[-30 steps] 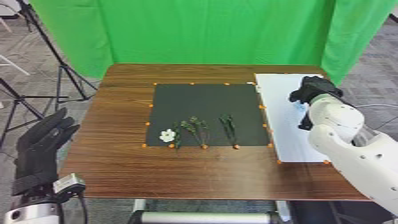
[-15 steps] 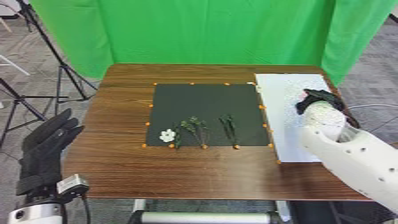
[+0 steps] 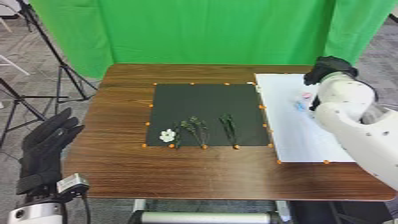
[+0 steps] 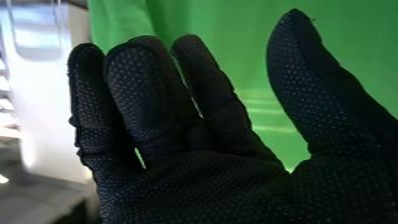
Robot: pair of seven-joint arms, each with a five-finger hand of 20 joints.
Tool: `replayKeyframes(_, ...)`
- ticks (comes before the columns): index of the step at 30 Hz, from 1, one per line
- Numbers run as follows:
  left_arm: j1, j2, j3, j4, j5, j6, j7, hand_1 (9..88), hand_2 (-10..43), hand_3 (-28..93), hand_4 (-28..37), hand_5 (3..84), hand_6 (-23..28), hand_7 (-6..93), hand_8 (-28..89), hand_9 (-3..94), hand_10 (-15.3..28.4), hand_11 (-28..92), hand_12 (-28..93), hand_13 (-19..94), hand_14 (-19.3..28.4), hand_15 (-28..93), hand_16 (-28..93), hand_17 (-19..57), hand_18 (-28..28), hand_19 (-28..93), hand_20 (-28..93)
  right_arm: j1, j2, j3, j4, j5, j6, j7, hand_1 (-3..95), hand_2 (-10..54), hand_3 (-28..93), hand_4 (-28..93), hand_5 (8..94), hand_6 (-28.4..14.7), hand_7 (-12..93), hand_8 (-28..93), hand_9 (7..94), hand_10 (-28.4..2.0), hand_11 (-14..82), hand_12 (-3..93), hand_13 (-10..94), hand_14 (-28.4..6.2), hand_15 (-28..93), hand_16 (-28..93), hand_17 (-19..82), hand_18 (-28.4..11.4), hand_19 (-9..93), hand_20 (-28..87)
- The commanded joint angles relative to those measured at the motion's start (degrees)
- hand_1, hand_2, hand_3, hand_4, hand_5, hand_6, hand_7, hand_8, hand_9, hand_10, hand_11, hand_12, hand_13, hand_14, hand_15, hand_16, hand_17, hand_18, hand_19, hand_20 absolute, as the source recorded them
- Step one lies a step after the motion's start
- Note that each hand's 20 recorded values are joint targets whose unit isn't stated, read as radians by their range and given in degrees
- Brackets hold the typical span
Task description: Arrange flowers
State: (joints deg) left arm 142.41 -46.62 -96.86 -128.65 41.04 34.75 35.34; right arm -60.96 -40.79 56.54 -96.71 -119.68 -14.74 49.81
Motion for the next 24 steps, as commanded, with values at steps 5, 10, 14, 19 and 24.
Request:
replayKeyframes(5, 0.75, 1.42, 0.49, -0.20, -1.50, 1.11, 1.42, 25.8, 5.2, 83, -20.1, 38.6, 10.0, 16.2, -11, 32.5, 19.1, 37, 7, 22, 25.8, 62, -17, -10.6, 20.7, 56, 4, -12.28, 2.49, 1.93, 0.54, 0.75, 0.65, 4.01, 32.0, -1.8, 81, -23, 55.3, -14.3, 16, -8, 50.9, -25.0, 26.7, 17.0, 57, -15.3, 79, 17, 33, -24.5, 93, -7)
replayKeyframes(10, 0.50, 1.54, 0.65, -0.12, -1.59, 1.16, 1.43, 25.7, 5.1, 83, -20.0, 38.6, 10.0, 16.2, -11, 32.5, 19.0, 37, 7, 22, 25.9, 62, -17, -10.7, 20.7, 56, 4, -12.26, 2.90, 1.60, 0.65, 0.95, 1.10, 4.08, 32.3, -2.2, 81, -24, 55.5, -14.3, 17, -8, 51.0, -25.0, 26.6, 17.1, 57, -15.3, 79, 17, 33, -24.6, 93, -7)
replayKeyframes(14, 0.24, 1.89, 0.85, 0.02, -1.81, 1.16, 1.57, 25.7, 5.1, 83, -20.0, 38.6, 10.0, 16.1, -11, 32.5, 19.1, 37, 7, 22, 25.9, 62, -17, -10.7, 20.7, 56, 4, -12.22, 2.78, 1.62, 0.80, 0.73, 1.24, 3.94, 32.5, -2.2, 81, -24, 55.5, -14.4, 17, -8, 51.1, -25.0, 26.5, 17.1, 57, -15.3, 79, 17, 33, -24.6, 93, -7)
replayKeyframes(19, 0.10, 1.45, 0.70, 0.06, -1.19, 0.73, 0.93, 25.7, 5.1, 83, -20.1, 38.7, 10.0, 16.2, -11, 32.5, 19.1, 37, 7, 22, 25.9, 62, -17, -10.7, 20.7, 56, 4, -12.11, 2.82, 1.17, 0.90, 0.47, 1.57, 4.01, 32.5, -2.3, 81, -24, 55.6, -14.4, 16, -8, 51.1, -25.0, 26.4, 17.1, 57, -15.3, 79, 17, 33, -24.6, 93, -7)
replayKeyframes(24, -0.43, 0.95, 0.54, 0.18, -0.28, 0.12, -0.18, 25.7, 5.0, 83, -20.0, 38.7, 10.0, 16.2, -11, 32.5, 19.1, 37, 7, 22, 25.9, 62, -17, -10.7, 20.7, 56, 4, -12.24, 2.94, 0.73, 0.78, 0.12, 2.42, 4.08, 32.1, -2.6, 81, -24, 55.1, -14.3, 16, -8, 50.9, -24.9, 26.4, 17.1, 56, -15.3, 79, 17, 33, -24.7, 93, -7)
